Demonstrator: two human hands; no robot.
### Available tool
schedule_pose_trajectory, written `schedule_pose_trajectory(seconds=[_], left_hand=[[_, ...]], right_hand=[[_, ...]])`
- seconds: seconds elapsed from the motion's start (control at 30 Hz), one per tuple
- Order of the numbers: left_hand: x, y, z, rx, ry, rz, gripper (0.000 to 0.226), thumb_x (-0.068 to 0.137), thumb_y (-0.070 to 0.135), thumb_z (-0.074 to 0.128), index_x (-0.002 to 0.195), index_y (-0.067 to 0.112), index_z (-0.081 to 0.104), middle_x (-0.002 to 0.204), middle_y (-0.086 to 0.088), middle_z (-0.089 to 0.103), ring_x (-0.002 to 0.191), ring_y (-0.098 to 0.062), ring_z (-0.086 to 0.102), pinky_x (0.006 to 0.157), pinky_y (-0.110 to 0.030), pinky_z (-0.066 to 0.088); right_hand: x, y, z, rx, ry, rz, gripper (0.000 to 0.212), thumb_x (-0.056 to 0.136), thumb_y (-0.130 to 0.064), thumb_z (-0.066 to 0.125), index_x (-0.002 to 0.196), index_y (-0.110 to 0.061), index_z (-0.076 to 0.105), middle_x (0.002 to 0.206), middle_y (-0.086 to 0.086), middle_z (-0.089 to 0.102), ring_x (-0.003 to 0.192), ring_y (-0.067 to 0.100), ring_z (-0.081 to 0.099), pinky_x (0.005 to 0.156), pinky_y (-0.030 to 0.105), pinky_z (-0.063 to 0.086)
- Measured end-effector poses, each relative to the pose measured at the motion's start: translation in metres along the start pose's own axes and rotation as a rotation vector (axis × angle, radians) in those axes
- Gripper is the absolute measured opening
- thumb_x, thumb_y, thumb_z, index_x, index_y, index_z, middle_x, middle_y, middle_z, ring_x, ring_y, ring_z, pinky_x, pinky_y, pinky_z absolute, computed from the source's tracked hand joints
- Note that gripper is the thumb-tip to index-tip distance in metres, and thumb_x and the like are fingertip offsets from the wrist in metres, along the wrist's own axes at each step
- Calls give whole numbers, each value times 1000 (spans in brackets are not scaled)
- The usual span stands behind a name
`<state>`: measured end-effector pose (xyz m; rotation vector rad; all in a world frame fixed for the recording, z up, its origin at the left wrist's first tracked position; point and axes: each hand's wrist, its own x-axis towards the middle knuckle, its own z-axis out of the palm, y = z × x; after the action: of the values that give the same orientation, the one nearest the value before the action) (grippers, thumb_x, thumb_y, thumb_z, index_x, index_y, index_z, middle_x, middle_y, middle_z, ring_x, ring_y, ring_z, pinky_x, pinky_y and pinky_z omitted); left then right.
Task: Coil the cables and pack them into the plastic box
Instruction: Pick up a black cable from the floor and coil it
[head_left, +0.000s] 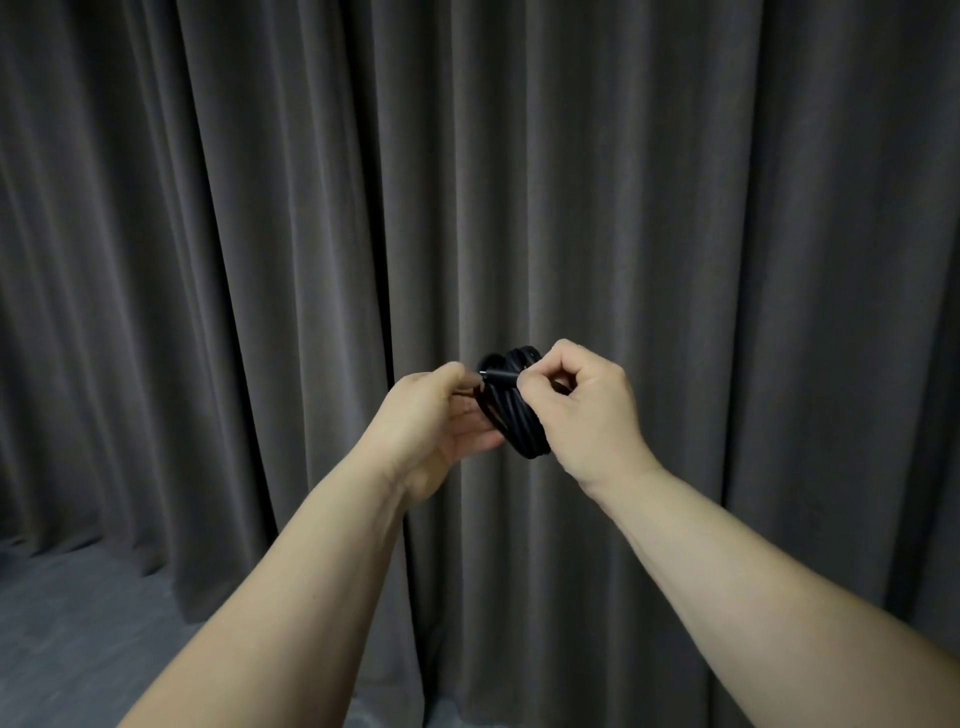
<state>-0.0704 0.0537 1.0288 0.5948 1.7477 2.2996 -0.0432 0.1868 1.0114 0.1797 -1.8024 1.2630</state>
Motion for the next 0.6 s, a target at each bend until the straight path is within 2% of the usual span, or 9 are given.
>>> schedule_pose_trajectory(seconds=[0.1, 0.17, 0.27, 0.43, 0.53, 0.6], left_hand=[[2, -4, -1, 19, 12, 0, 16, 99, 14, 50, 97, 3, 61, 74, -11, 71, 68, -21, 70, 63, -30, 59], [4, -7, -1, 61, 47, 30, 13, 100, 14, 51, 91, 6, 56, 67, -6, 70, 60, -16, 69, 58, -29, 57], [7, -13, -1, 153, 108, 114, 18, 100, 13, 52, 82, 9, 50, 54, 2, 63, 48, -10, 62, 63, -33, 56], [9, -18, 3, 319, 182, 268, 23, 98, 11, 52, 76, 10, 46, 63, -4, 54, 60, -16, 58, 62, -35, 58], [9, -21, 3, 431, 184, 356, 23, 98, 14, 52, 77, 14, 45, 68, -6, 52, 68, -21, 52, 70, -44, 60], [9, -24, 2, 484, 171, 400, 23, 96, 18, 53, 75, 21, 46, 66, -1, 52, 67, -21, 51, 75, -55, 58]], right_hand=[[-1, 4, -1, -18, -40, -5, 21, 79, -7, 63, 62, -17, 57, 62, -8, 48, 59, 6, 45, 58, 18, 35], [-3, 7, -1, -6, -63, 1, 20, 80, -8, 65, 64, -18, 60, 66, -3, 53, 61, 5, 47, 60, 19, 37], [-4, 11, -3, 4, -87, 4, 15, 81, -10, 67, 69, -17, 64, 75, 5, 59, 67, 9, 53, 64, 23, 43], [-7, 16, -2, -19, -71, -6, 13, 82, -11, 68, 71, -16, 64, 77, 3, 58, 68, 9, 53, 65, 23, 44], [-9, 19, -1, -26, -54, -30, 14, 82, -11, 68, 71, -18, 63, 77, 1, 57, 69, 8, 54, 65, 19, 44], [-10, 20, -1, -44, -36, -55, 13, 82, -10, 68, 72, -16, 64, 75, -2, 56, 68, 6, 53, 64, 16, 42]])
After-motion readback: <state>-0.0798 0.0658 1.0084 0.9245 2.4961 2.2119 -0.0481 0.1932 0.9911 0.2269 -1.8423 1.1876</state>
